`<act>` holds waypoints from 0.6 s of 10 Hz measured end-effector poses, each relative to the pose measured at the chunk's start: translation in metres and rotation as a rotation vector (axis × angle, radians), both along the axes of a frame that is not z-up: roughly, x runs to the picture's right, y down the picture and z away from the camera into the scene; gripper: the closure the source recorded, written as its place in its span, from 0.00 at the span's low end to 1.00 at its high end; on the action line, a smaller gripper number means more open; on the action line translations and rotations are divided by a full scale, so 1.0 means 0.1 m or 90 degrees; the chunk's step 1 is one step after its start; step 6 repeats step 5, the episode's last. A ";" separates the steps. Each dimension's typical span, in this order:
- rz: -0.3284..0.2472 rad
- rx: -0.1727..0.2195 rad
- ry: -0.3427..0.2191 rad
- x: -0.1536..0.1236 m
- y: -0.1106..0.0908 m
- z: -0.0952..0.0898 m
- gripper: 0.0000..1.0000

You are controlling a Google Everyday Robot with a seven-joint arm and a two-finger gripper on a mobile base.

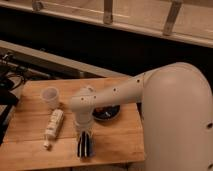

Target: Place the eraser on the white sponge

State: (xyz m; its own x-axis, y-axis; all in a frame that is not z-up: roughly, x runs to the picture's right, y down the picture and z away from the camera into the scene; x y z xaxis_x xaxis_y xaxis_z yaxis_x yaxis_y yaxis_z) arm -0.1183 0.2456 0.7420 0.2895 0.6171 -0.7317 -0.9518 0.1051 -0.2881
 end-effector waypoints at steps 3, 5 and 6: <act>-0.005 0.001 -0.003 0.02 -0.05 0.00 0.49; -0.008 0.003 -0.005 0.01 -0.08 0.00 0.69; -0.008 0.003 -0.005 0.01 -0.08 0.00 0.69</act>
